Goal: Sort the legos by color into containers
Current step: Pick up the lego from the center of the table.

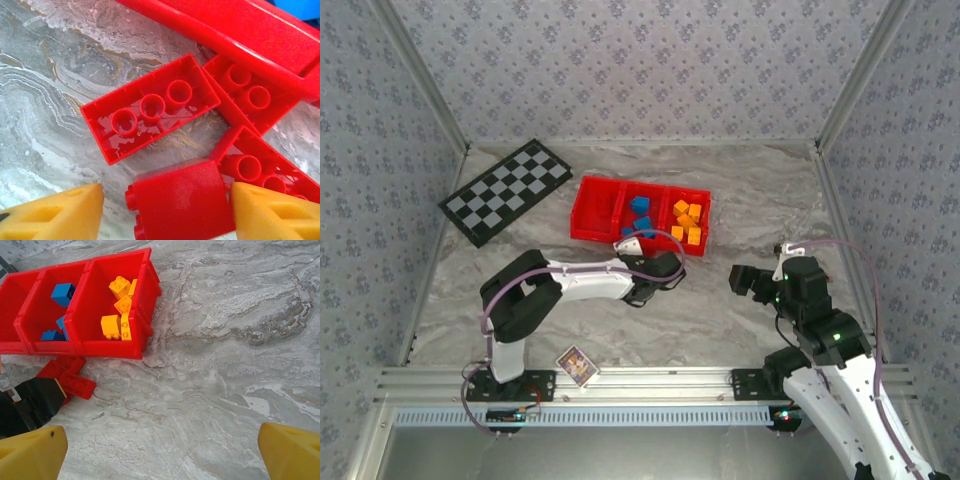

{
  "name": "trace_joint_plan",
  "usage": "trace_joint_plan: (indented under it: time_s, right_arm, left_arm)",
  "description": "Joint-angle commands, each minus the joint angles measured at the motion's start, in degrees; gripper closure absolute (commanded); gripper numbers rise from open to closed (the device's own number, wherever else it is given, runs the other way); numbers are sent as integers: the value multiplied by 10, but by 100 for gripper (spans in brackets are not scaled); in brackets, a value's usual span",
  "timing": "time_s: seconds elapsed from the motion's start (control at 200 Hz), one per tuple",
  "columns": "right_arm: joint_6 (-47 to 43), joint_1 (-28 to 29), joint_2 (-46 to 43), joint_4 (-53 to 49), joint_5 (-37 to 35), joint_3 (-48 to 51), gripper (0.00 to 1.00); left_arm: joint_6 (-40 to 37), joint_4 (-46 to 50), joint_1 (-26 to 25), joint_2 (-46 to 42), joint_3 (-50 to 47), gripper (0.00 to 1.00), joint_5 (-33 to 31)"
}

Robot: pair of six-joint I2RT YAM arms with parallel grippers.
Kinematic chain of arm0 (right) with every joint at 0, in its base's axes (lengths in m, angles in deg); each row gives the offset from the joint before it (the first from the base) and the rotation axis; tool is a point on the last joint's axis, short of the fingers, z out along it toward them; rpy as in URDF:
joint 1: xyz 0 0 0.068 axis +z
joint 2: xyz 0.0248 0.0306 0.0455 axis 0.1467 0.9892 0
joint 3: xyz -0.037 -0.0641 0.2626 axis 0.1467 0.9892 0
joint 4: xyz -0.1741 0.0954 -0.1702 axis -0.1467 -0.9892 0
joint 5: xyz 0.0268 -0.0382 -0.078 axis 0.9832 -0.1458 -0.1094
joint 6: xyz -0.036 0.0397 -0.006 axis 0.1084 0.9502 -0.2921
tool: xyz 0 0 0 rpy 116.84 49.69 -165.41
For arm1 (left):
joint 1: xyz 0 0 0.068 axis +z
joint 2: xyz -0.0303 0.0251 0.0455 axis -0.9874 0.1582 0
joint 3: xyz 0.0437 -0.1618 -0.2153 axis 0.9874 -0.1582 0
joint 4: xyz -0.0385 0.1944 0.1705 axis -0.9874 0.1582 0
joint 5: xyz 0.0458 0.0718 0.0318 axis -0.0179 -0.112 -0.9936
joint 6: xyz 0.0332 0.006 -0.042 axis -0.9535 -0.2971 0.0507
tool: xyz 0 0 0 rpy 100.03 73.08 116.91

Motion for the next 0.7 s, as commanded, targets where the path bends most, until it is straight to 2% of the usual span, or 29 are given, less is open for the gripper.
trace_joint_plan:
  time_s: [0.0, 0.125, 0.42, 0.695]
  right_arm:
    - [7, 5, -4, 2, -10, 1, 0]
    - [7, 6, -4, 1, -13, 1, 0]
    - [8, 6, -3, -2, -23, 0, 0]
    - [11, 12, -3, -11, -39, -3, 0]
  left_arm:
    - [-17, 30, 9, 6, 10, 38, -1]
    - [-36, 31, 14, -6, -9, 44, -3]
    - [-52, 26, 32, -42, -71, 52, 0]
    - [-99, 0, 37, -61, -100, 58, 9]
